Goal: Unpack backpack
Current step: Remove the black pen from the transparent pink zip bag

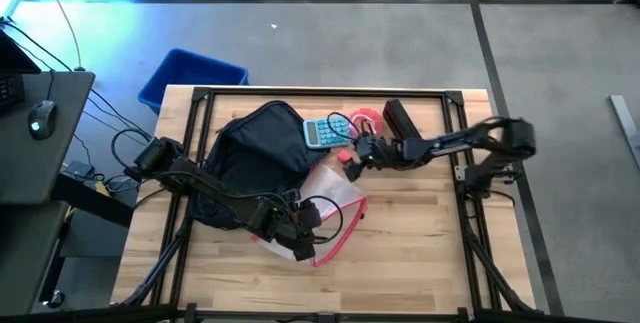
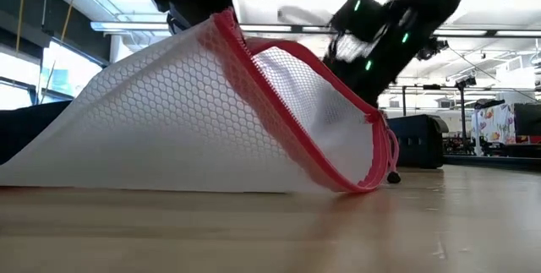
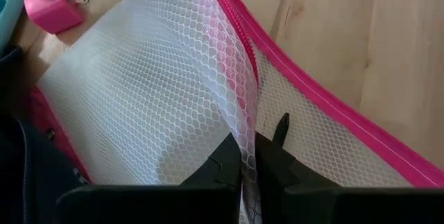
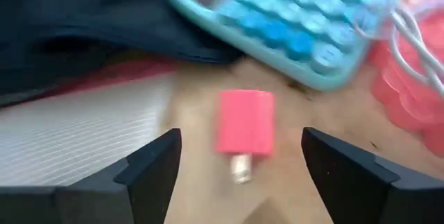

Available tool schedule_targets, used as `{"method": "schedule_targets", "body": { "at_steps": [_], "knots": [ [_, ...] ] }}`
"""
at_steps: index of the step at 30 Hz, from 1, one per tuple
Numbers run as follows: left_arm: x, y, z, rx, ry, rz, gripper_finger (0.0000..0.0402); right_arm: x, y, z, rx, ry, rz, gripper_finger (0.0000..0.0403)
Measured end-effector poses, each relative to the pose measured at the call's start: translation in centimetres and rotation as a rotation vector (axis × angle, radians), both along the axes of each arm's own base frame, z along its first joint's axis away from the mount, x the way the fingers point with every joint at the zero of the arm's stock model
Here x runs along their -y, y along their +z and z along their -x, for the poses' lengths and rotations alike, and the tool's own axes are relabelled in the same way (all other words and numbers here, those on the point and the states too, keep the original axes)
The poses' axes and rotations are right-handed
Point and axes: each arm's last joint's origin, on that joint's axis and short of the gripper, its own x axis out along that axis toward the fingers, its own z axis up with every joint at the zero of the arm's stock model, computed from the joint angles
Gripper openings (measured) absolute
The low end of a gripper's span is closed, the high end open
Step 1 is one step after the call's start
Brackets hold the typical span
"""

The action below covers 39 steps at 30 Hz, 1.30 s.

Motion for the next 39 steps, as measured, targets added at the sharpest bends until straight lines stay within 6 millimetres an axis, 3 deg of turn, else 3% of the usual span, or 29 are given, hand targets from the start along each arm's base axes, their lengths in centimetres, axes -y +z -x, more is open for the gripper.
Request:
{"method": "schedule_targets", "body": {
  "at_steps": [6,10,16,22,26,31,39],
  "knots": [
    [-0.1,0.2,-0.4,0.026,-0.013,0.020,0.0000,-6.5,5.5,3.3,0.070,0.207,0.062,0.0271],
    [0.2,0.5,-1.1,0.066,-0.103,0.046,0.0000,-11.7,7.4,5.5,0.158,0.363,0.001,0.0263],
    [0.8,-1.2,-3.4,0.135,-0.263,0.097,0.0000,-18.4,5.7,7.1,0.144,0.556,-0.080,0.0263],
    [0.2,-3.5,-4.7,0.128,-0.186,0.168,0.0000,-22.8,1.9,6.2,0.173,0.610,-0.149,0.0263],
    [-0.3,-4.3,-5.1,0.118,-0.135,0.199,0.0000,-23.9,-0.8,5.1,0.180,0.585,-0.139,0.0263],
    [-1.2,-4.5,-5.5,0.130,-0.040,0.256,0.0000,-23.3,-3.7,4.2,0.134,0.463,-0.071,0.0263],
    [-3.2,-4.5,-6.2,0.150,0.088,0.314,0.0000,-22.4,-5.3,2.5,0.207,0.377,0.017,0.0263]
  ]
}}
